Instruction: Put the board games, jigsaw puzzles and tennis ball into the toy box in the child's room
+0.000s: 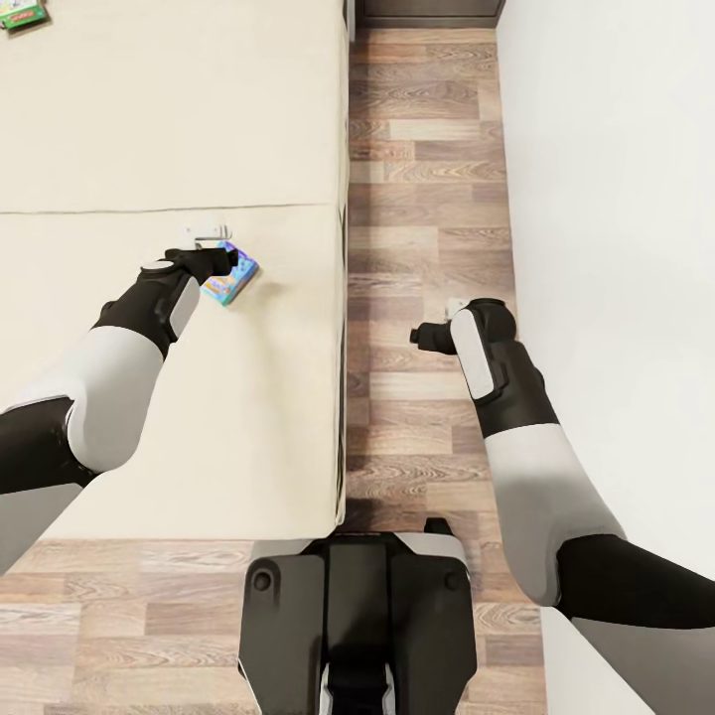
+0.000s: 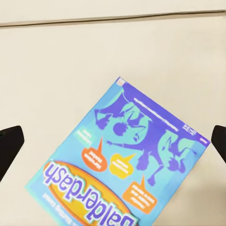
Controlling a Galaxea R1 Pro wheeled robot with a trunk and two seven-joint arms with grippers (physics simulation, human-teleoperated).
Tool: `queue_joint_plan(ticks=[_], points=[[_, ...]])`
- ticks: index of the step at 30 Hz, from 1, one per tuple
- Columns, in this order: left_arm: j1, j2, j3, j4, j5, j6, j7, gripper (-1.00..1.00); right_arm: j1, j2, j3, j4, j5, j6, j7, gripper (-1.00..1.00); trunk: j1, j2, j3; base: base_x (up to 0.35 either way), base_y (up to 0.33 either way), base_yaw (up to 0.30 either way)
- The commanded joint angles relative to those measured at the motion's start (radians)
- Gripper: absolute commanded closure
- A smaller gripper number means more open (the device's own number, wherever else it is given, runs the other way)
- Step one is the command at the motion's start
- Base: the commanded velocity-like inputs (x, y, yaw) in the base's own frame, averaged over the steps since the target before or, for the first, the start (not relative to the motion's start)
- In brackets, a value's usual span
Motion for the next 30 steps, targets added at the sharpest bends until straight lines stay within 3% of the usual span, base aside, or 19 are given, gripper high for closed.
queue_joint_plan(ticks=[1,30], points=[[0.0,-0.001,0.006,-0.001,-0.01,0.003,-0.002,-1.0,0.0,0.0,0.001,-0.001,-0.01,0.002,-0.01,-1.0,0.001,-0.002,-0.003,0.0,0.0,0.0],[-0.011,-0.002,0.006,-0.006,-0.009,-0.04,0.043,-1.0,0.001,0.0,0.002,-0.002,-0.01,0.002,-0.01,-1.0,0.001,-0.002,-0.05,0.0,0.0,0.0]])
